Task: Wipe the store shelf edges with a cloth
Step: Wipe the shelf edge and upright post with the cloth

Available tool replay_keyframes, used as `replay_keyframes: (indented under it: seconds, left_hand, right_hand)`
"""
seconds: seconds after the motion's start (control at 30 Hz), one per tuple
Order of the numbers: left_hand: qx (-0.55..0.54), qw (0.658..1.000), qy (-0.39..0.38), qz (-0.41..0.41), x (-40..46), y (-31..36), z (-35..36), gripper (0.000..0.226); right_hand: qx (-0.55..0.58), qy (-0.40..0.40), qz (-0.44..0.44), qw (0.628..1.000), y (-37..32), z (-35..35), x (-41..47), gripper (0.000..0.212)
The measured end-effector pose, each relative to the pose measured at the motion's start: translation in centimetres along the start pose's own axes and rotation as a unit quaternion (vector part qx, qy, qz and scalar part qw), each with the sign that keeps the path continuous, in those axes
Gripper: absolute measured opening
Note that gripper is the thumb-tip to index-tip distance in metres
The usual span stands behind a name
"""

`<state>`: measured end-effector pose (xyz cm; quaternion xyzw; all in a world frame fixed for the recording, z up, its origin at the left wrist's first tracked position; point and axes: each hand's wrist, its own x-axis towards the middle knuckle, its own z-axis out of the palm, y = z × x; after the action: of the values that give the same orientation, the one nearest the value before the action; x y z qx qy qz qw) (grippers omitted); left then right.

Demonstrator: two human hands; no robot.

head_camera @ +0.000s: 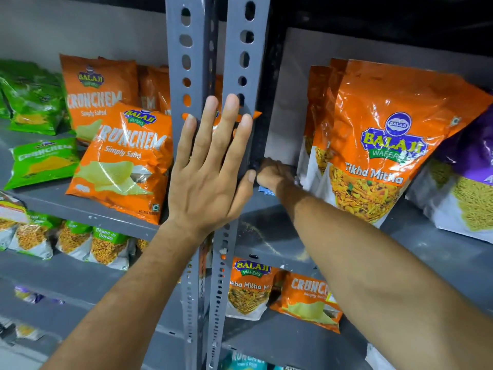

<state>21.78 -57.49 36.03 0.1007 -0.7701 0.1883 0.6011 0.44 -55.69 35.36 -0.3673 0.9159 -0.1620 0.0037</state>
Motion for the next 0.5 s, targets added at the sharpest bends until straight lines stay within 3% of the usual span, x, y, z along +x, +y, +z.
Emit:
replay_keyframes:
  seconds: [0.1, 0.2, 0.3, 0.5]
  left_hand:
    - [-0.003, 1.0, -0.004, -0.001, 0.1, 0.1, -0.2, 0.073]
    - [0.0, 1.0, -0.006, 0.003, 0.0, 0.1, -0.4, 0.073]
    - [0.008, 1.0, -0.011, 0.006, 0.0, 0.1, -0.6, 0.073]
    - [0.007, 1.0, -0.018, -0.002, 0.0, 0.1, -0.6, 0.074]
  right_hand:
    - [0.067, -0.05, -0.059, 0.995, 0.0, 0.1, -2.3, 0.029]
    - [0.132, -0.091, -0.192, 0.968, 0.7, -0.4, -7.2, 0.036]
    - [0.062, -0.097, -0.299, 0.947, 1.7, -0.5, -11.0, 0.038]
    - [0.03, -0.064, -0.372, 0.926, 5.5, -2.1, -17.2, 0.05]
